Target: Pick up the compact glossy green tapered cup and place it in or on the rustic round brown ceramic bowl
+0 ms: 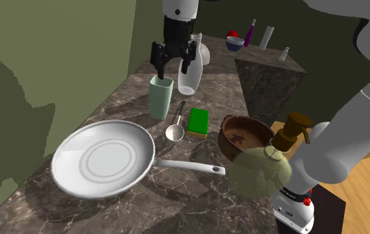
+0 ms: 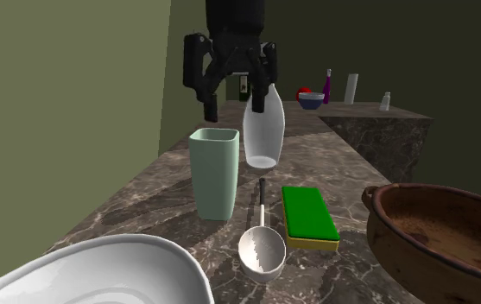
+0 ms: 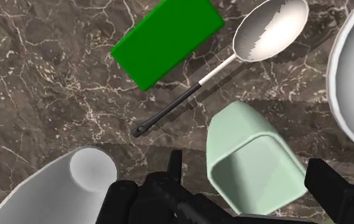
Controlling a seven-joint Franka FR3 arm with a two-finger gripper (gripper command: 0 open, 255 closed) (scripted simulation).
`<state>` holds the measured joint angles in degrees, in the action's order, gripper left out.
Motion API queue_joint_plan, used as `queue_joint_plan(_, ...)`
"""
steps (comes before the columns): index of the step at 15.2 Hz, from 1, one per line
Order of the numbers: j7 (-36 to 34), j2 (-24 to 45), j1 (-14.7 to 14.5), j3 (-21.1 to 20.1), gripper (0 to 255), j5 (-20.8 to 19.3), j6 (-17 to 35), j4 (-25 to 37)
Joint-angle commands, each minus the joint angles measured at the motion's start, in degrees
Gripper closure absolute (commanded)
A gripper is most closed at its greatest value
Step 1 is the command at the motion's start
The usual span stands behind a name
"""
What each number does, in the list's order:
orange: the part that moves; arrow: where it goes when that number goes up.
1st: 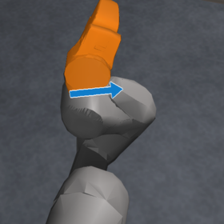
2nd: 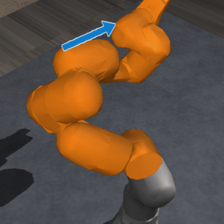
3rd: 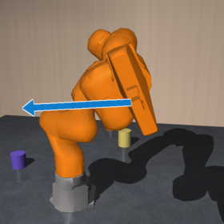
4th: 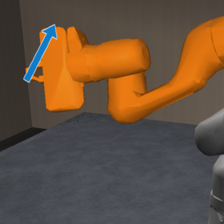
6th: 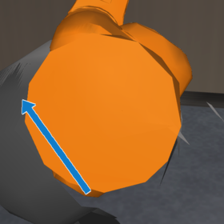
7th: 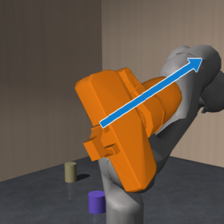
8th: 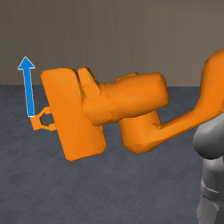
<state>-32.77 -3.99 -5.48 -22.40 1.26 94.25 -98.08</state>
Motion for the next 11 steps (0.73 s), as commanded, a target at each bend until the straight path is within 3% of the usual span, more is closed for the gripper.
queue_joint_plan(1, -3.3, 5.7, -1.1, -1.6, 0, -1.8, -1.5, 6.3)
queue_joint_plan(4, -7.3, 13.5, -3.5, -3.1, 0, -4.6, -3.9, 14.9)
queue_joint_plan(11, -7.0, 12.2, -3.1, -2.8, 0, -4.0, 1.9, 7.9)
